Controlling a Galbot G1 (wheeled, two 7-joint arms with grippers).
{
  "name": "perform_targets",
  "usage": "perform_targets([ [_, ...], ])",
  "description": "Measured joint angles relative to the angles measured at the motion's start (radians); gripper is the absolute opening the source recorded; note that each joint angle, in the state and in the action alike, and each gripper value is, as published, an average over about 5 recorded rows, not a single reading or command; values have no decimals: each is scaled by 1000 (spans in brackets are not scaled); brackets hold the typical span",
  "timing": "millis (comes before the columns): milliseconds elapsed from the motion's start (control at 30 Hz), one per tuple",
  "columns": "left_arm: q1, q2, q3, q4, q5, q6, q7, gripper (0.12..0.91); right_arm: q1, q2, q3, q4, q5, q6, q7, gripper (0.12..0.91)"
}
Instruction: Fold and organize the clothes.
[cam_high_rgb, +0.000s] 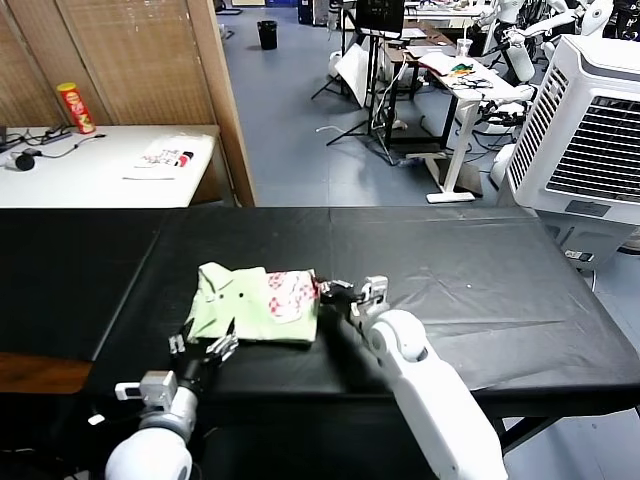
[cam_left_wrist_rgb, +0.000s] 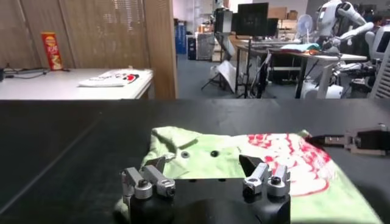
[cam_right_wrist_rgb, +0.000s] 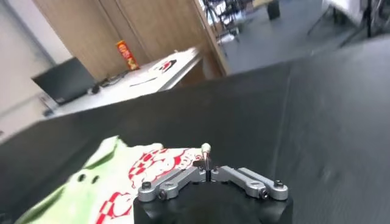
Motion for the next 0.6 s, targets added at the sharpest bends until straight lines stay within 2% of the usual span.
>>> perform_targets([
  [133, -7, -2, 3, 3, -3, -13, 1, 798, 15, -16, 6, -18, -56, 5, -45, 151],
  [200, -11, 3, 5, 6, -7, -23, 2, 798, 5, -31, 14, 4, -72, 6, -56, 224],
  [267, -14, 9, 6, 11, -17, -36, 2, 798, -18, -53, 26, 48, -81, 11, -51, 338],
  [333, -13, 18, 7, 16, -34, -54, 5, 798, -55, -83, 43, 108, -87, 23, -30, 438],
  [467, -6, 41, 8, 32, -58, -108, 25, 798, -171, -153, 89, 256, -127, 83, 42, 665],
  [600, 4, 69, 14, 37, -62, -132, 25, 798, -326, -191, 147, 397, -220, 169, 101, 784],
])
